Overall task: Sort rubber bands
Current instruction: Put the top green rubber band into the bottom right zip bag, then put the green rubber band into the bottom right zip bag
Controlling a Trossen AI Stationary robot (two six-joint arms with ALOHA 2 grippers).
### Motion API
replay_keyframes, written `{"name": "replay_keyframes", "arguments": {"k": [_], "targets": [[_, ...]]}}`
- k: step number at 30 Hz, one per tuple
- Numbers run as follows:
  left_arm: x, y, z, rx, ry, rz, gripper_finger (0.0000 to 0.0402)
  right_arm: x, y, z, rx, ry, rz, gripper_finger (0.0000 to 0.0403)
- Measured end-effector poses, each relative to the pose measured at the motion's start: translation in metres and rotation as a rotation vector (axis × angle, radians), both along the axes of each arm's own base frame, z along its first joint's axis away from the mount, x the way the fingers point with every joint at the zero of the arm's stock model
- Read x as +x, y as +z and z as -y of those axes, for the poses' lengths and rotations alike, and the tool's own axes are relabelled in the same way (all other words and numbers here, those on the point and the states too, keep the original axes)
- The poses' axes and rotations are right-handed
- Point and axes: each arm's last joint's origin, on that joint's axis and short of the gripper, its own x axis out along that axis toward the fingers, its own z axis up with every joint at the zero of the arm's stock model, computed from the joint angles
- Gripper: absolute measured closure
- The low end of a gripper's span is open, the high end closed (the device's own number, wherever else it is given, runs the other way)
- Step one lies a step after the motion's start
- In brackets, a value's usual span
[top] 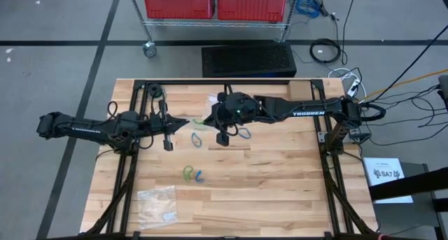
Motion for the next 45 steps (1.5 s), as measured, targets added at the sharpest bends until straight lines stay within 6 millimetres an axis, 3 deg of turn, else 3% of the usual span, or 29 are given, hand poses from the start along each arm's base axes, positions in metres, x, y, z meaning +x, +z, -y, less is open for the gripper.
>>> {"name": "replay_keyframes", "arguments": {"k": [9, 16, 23, 29, 34, 40, 45], "targets": [[0.0, 0.001, 0.0, 0.0, 0.0, 0.006, 0.0402, 0.003, -0.004, 0.01, -0.018, -0.061, -0.006, 0.0403], [0.002, -0.001, 0.0, 0.001, 0.0, 0.0, 0.0402, 0.018, -0.034, 0.018, 0.032, -0.046, -0.083, 0.0395], [0.005, -0.003, 0.0, 0.004, 0.001, -0.014, 0.0402, 0.019, -0.034, 0.016, 0.024, -0.035, -0.075, 0.0337], [0.005, -0.002, 0.0, 0.004, 0.001, -0.01, 0.0401, 0.019, -0.022, 0.01, 0.02, -0.02, -0.034, 0.0271], [0.005, -0.002, -0.001, 0.001, 0.031, -0.01, 0.0402, 0.016, -0.009, 0.009, 0.037, -0.027, -0.058, 0.0244], [0.005, -0.003, -0.001, 0.008, 0.057, -0.024, 0.0402, -0.007, 0.012, 0.008, -0.044, -0.033, -0.188, 0.0273], [0.001, -0.002, -0.003, 0.004, 0.093, -0.022, 0.0402, -0.028, 0.014, -0.004, -0.073, -0.015, -0.328, 0.0365]]}}
